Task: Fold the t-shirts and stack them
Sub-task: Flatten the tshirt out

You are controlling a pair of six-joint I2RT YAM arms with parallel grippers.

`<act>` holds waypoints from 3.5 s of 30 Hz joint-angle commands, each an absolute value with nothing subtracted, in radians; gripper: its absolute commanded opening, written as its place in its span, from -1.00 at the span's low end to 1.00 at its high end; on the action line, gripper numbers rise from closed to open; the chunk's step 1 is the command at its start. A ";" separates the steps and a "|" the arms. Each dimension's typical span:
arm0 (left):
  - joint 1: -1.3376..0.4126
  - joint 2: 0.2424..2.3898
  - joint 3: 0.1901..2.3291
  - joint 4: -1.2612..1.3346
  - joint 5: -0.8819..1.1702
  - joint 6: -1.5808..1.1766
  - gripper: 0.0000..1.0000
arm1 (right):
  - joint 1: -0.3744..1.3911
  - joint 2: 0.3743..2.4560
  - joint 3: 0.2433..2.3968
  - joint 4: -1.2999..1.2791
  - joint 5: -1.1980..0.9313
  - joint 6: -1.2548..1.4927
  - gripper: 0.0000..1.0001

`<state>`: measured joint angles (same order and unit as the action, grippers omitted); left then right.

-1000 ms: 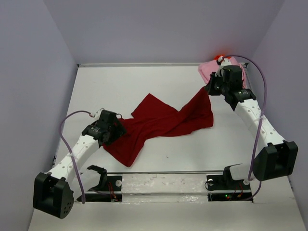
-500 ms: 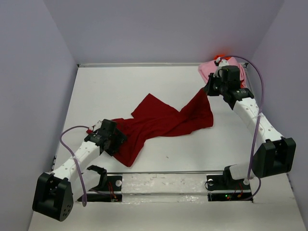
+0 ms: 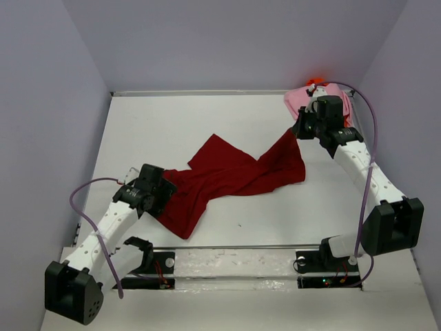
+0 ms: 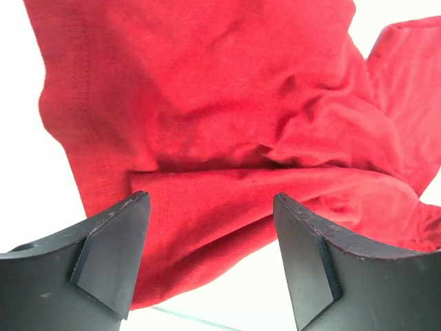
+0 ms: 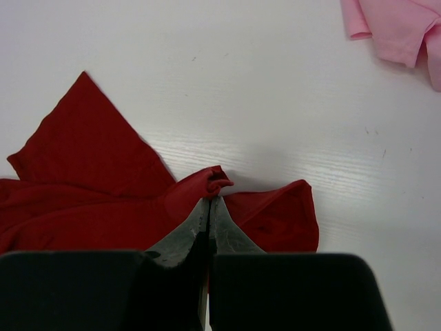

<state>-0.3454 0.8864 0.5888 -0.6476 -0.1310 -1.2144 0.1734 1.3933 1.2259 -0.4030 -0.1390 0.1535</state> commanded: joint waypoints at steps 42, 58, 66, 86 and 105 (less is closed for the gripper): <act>-0.506 1.150 0.690 -0.903 -0.291 -1.603 0.57 | 0.175 1.373 1.193 -0.371 -0.176 0.155 -1.00; -0.540 1.223 0.600 -0.727 -0.222 -1.628 0.52 | 0.175 1.373 1.197 -0.373 -0.187 0.152 -1.00; -0.557 1.203 0.604 -0.742 -0.244 -1.658 0.07 | 0.175 1.374 1.197 -0.373 -0.192 0.150 -1.00; -0.603 1.198 0.793 -0.766 -0.427 -1.502 -1.00 | 0.175 1.376 1.196 -0.371 -0.193 0.158 -1.00; -0.577 1.086 1.368 0.061 -0.410 -0.019 -1.00 | 0.175 1.374 1.787 -0.407 -0.015 0.109 -1.00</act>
<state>-0.6060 1.0153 1.2160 -0.1619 -0.4854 -0.4244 0.1734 1.4151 1.6627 -0.4545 -0.0628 0.1654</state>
